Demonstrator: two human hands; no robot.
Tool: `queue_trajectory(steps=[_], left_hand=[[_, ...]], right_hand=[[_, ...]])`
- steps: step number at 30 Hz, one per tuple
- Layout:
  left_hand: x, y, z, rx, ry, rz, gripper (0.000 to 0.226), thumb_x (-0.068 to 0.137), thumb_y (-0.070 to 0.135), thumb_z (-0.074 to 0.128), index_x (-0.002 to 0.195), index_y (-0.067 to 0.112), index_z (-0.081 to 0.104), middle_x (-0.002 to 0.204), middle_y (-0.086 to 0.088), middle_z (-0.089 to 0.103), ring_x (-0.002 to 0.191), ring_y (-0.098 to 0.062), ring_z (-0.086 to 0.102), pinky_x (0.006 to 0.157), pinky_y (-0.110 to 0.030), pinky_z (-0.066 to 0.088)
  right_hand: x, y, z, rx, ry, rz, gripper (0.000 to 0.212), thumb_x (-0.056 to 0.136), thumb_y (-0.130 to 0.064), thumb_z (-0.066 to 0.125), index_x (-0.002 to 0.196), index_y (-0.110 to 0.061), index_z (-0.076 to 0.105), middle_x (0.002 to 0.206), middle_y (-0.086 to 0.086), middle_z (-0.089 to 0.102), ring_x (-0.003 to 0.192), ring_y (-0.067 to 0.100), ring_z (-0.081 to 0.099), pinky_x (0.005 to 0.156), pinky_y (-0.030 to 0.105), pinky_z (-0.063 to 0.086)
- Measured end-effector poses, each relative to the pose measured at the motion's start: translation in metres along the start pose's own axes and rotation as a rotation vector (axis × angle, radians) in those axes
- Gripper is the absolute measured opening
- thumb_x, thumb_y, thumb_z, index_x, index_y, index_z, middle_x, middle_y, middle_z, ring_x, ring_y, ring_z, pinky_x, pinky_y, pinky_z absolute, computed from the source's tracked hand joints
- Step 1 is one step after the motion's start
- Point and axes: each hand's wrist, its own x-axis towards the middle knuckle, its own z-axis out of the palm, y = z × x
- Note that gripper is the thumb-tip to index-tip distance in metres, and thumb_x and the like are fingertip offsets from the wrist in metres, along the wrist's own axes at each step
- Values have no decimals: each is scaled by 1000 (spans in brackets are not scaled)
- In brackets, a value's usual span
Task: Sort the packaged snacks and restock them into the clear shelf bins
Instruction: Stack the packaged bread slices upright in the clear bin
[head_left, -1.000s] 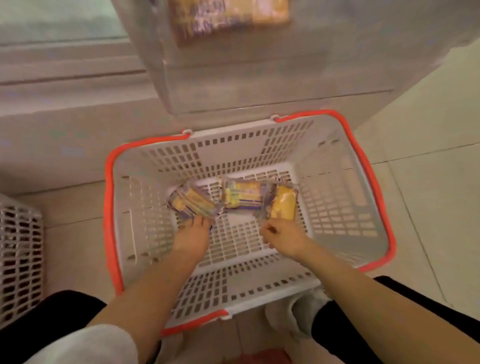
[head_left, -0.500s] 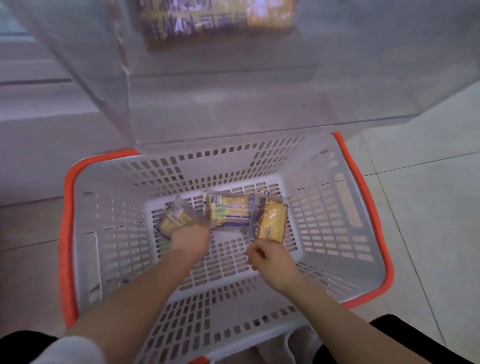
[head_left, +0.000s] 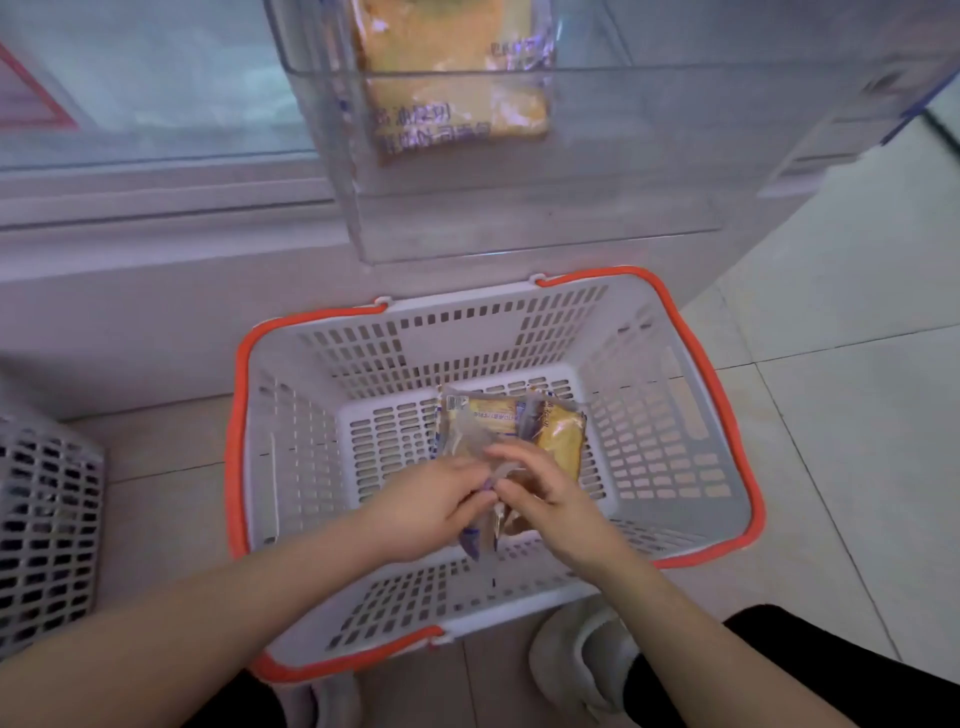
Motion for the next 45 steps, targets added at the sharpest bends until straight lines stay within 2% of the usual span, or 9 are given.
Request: queue_trajectory(steps=[4, 9, 14, 18, 21, 27, 31, 36, 45], left_hand=[[-13, 9, -14, -128, 113, -77, 24, 89, 41, 56, 94, 18, 53, 90, 5, 53, 79, -9, 55, 71, -27, 45], [-37, 1, -31, -85, 132, -10, 100, 58, 67, 71, 139, 19, 34, 134, 11, 40, 119, 3, 38, 102, -13, 29], [-41, 0, -41, -7, 369, -10, 58, 78, 44, 69, 127, 17, 50, 118, 4, 60, 107, -14, 59, 87, -26, 47], [-40, 3, -55, -60, 255, -66, 43, 80, 42, 66, 111, 13, 55, 99, 2, 66, 91, -17, 63, 77, -32, 50], [-38, 11, -70, -181, 249, -62, 40, 80, 32, 71, 112, 11, 59, 100, -3, 68, 93, -17, 63, 82, -38, 49], [-42, 33, -108, -434, 176, -65, 28, 76, 18, 75, 99, 8, 65, 93, -11, 67, 87, -22, 63, 79, -35, 53], [-50, 46, -133, -546, 305, -77, 21, 76, 10, 73, 80, 25, 59, 72, 17, 60, 68, 7, 54, 67, -12, 44], [-72, 48, -154, -822, 376, -204, 22, 77, 10, 69, 97, 15, 61, 86, -1, 69, 74, -9, 65, 74, -25, 54], [-77, 86, -172, -1278, 868, -207, 29, 88, 23, 54, 108, 4, 64, 102, -13, 70, 91, -24, 65, 87, -38, 52]], right_hand=[[-2, -20, 2, 31, 136, -90, 30, 93, -9, 52, 79, -30, 67, 83, -8, 63, 75, 4, 61, 66, 21, 52], [-4, -43, 8, 649, 342, 266, 17, 96, -19, 50, 88, -19, 66, 67, -1, 66, 62, 14, 65, 51, 22, 52], [-15, -65, 16, 801, 208, 450, 19, 96, -26, 50, 103, -11, 59, 90, 10, 67, 68, 24, 71, 51, 25, 54], [-14, -75, 12, 230, 343, 309, 32, 96, -33, 48, 126, -23, 50, 120, 1, 57, 103, 18, 59, 87, 35, 52], [-21, -98, 6, -77, 304, -14, 35, 95, -35, 48, 129, -32, 47, 121, -16, 48, 103, -5, 50, 78, 9, 45], [-22, -142, -11, -866, 130, -361, 36, 77, -44, 69, 106, -27, 58, 113, -7, 57, 119, 5, 43, 98, 24, 33], [-20, -168, -23, -647, 182, -412, 24, 74, -30, 76, 74, -29, 52, 72, -11, 58, 68, -3, 54, 59, 13, 37], [-17, -180, -27, 191, 235, -159, 20, 84, -18, 67, 89, -1, 56, 81, 9, 62, 70, 15, 61, 60, 28, 51], [-14, -207, 0, 631, 203, -140, 22, 98, -23, 44, 95, -10, 61, 83, 5, 67, 67, 14, 62, 48, 20, 48]])
